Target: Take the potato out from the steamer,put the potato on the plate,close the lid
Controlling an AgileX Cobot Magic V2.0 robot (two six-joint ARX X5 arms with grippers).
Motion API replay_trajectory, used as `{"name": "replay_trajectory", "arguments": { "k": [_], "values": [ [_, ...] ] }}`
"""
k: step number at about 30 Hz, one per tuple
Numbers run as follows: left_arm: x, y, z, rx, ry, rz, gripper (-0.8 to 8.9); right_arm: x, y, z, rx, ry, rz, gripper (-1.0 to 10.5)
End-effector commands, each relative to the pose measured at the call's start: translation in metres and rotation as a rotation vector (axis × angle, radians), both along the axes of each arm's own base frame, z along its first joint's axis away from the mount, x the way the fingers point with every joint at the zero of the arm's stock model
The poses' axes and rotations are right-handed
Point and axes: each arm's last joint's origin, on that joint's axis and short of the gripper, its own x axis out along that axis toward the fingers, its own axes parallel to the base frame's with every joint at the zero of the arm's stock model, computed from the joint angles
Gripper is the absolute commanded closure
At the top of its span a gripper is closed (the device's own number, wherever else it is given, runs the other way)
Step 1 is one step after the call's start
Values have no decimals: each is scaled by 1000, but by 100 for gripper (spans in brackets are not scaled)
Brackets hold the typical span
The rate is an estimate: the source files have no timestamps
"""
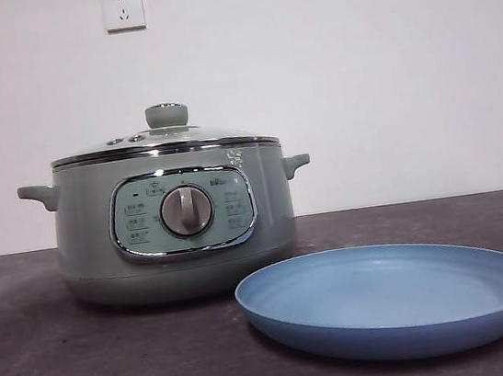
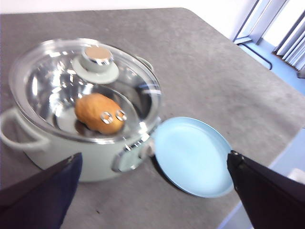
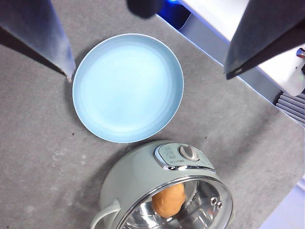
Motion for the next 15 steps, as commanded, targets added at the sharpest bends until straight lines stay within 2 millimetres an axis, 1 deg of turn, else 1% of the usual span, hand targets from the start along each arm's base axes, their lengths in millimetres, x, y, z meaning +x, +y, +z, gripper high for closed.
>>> {"name": "replay_trajectory", "arguments": {
  "k": [1,5,10,15],
  "values": [
    [16,-4,6,18,-16,-3,122,2,1,1,3,-4,2,257],
    [47,-15,15,38,-52,-28,122,4,1,0,3,1,2,257],
    [92,-37,23,84,-73,-44,122,6,1,0,2,3,1,257],
    [141,-62,22,140,-80,-56,122,7,1,-1,2,6,1,257]
  ]
}}
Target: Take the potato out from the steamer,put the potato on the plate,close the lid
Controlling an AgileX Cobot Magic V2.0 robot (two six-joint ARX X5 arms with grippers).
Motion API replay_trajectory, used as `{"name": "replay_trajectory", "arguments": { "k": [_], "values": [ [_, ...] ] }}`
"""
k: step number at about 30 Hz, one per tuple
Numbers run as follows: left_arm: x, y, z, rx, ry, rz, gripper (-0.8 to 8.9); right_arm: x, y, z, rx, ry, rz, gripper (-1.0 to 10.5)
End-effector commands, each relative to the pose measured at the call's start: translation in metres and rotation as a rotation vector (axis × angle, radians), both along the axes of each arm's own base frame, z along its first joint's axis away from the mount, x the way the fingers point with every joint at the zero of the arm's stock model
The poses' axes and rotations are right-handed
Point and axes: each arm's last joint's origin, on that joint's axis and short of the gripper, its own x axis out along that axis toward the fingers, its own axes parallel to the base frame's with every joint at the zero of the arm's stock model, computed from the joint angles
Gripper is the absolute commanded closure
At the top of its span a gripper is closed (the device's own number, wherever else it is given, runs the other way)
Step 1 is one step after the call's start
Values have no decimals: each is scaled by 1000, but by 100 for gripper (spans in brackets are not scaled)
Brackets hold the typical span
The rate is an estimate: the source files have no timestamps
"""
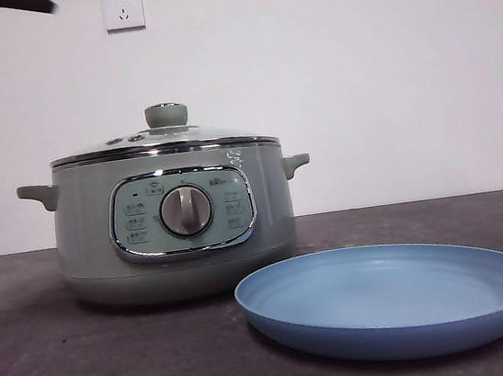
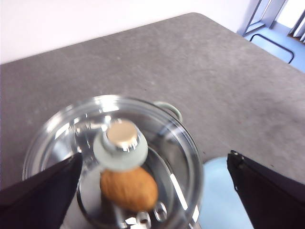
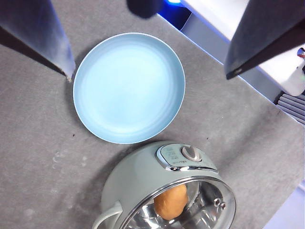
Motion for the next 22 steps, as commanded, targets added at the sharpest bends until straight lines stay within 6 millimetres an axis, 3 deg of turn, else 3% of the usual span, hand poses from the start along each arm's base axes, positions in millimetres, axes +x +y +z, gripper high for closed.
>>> {"name": "replay_trajectory", "arguments": {
  "k": [1,10,18,22],
  "values": [
    [27,-13,-7,47,11,-11,122,1,0,1,3,-9,1,257],
    [84,-50,-40,126,46,-47,122,1,0,1,2,-10,1,257],
    [107,-63,-73,180,91,-20,122,2,1,2,4,-19,0,257],
    [109,-66,-82,192,125,-27,123,2,1,2,4,-24,0,257]
  ]
}}
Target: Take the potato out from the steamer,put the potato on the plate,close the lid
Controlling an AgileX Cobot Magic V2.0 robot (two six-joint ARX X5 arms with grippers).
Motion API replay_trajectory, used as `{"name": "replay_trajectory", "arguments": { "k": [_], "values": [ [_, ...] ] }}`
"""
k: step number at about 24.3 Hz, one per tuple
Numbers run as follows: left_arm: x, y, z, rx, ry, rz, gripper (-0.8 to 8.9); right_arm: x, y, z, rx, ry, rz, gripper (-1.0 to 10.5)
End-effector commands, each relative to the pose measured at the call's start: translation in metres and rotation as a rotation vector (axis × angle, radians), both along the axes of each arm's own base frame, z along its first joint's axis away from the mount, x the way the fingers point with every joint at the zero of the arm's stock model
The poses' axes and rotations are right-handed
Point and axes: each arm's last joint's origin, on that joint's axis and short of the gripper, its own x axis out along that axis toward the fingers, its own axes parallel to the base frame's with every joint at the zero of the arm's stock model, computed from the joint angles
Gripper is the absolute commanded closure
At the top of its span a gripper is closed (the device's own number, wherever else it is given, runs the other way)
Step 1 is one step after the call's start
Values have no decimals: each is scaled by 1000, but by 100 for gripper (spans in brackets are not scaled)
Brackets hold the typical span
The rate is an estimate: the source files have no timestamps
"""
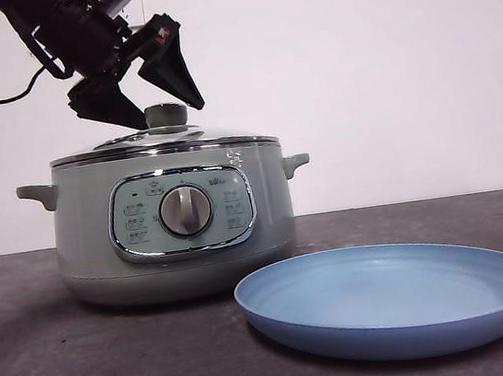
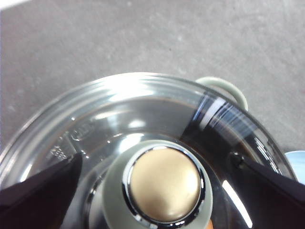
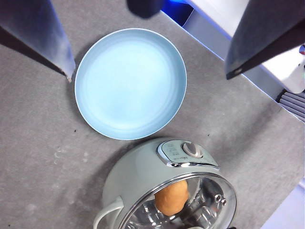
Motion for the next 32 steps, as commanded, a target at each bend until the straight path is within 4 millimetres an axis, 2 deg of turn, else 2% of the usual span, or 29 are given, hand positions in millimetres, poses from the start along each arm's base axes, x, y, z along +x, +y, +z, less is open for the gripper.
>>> {"name": "replay_trajectory", "arguments": {
  "k": [1,3,6,9,14,20,23,28,32],
  "values": [
    [0,-3,-3,15,11,-13,127,0,0,1,2,-8,0,257],
    [-2,-5,-4,30,22,-10,137,0,0,1,2,-9,0,257],
    [-4,-7,-6,45,39,-8,389,1,0,2,3,-13,0,257],
    [-3,-8,-5,38,28,-7,493,1,0,2,2,-16,-1,257],
    [-3,-8,-5,37,27,-6,807,1,0,2,1,-16,-2,257],
    [-3,-7,-2,33,20,-4,822,1,0,2,1,-16,-2,257],
    [-9,-4,11,18,-15,-1,822,2,0,2,1,-17,-2,257],
    [-35,10,53,-19,-119,16,822,15,3,1,33,-5,-28,257],
    [-80,35,94,-14,-186,81,823,40,16,0,87,-16,-9,257]
  ]
}}
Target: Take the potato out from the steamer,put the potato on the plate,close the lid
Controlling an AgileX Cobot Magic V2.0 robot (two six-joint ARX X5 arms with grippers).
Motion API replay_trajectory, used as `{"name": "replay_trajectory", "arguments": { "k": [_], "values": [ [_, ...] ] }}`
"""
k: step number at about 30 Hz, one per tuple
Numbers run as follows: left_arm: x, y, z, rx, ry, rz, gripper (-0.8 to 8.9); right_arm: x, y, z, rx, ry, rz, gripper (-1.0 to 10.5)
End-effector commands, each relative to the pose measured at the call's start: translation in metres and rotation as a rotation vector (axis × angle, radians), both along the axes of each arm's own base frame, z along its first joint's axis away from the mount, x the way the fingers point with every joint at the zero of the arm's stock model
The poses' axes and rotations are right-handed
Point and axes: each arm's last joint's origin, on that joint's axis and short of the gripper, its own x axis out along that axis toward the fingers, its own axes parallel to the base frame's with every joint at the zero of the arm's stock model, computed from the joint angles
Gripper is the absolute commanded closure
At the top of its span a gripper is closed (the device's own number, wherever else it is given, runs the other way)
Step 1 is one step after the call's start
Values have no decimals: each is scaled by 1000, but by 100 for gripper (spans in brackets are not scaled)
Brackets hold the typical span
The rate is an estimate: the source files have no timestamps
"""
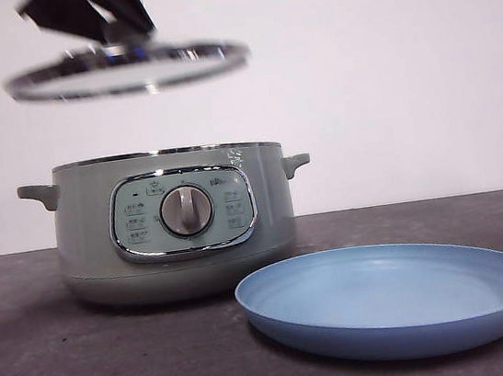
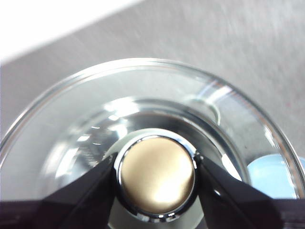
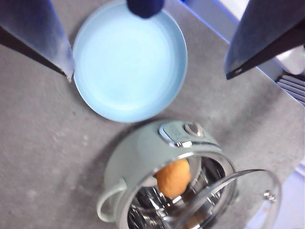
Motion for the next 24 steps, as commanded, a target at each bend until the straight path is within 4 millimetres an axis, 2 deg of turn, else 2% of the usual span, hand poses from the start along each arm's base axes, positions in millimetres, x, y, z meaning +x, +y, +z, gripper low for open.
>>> {"name": "replay_trajectory", "arguments": {
  "k": [1,3,6,12,19,24],
  "values": [
    [-25,15,25,-18,-57,34,822,13,12,2,46,-2,15,257],
    [-53,29,41,-24,-67,68,822,30,29,3,70,9,55,257],
    [-96,51,57,28,-86,193,822,63,69,3,7,18,98,257],
    [-145,71,66,69,-86,283,822,108,129,2,-75,23,177,257],
    [-185,84,68,112,-84,364,822,152,198,-12,-203,-11,199,257],
    [-201,89,68,107,-87,381,822,170,236,-33,-284,-31,212,257]
  ]
}}
